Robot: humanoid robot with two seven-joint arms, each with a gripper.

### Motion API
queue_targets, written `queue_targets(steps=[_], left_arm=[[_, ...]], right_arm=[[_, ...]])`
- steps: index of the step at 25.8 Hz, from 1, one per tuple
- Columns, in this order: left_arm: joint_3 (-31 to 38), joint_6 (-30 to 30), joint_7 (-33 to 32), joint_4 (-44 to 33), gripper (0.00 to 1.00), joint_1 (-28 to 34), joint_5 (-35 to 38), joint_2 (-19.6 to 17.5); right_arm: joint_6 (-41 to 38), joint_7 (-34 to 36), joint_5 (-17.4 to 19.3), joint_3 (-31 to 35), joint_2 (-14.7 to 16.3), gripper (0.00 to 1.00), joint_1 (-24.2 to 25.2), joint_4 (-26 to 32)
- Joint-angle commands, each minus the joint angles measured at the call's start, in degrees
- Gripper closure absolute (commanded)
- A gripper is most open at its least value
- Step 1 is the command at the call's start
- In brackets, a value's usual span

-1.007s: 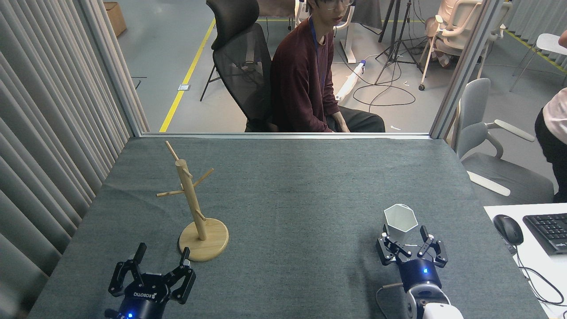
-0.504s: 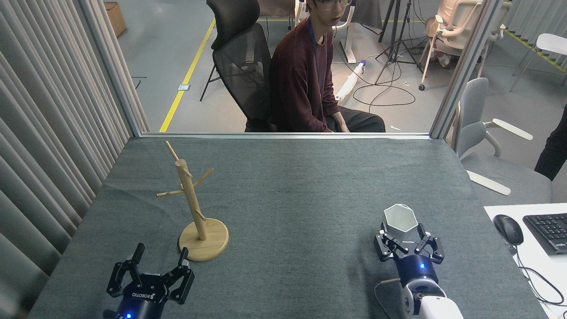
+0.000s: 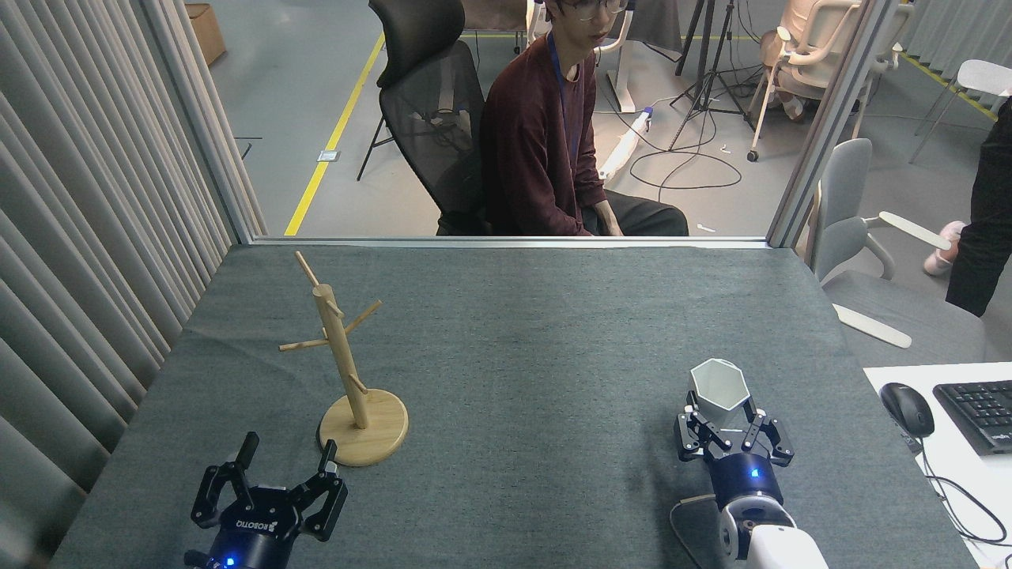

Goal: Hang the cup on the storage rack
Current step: 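Close the right gripper on the clear glass cup and lift it, then carry the cup toward the left gripper and grasp it with the left gripper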

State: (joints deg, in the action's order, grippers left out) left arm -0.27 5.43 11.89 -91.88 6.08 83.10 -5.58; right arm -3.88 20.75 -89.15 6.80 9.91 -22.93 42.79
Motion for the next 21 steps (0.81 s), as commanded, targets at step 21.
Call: queue_targets(steps=[21], left_arm=[[-11.5, 5.8, 2.3, 5.2, 0.01, -0.4, 12.9, 1.4]], right_arm=[[0.6, 1.2, -9.9, -25.6, -10.9, 0.35, 19.9, 38.0]])
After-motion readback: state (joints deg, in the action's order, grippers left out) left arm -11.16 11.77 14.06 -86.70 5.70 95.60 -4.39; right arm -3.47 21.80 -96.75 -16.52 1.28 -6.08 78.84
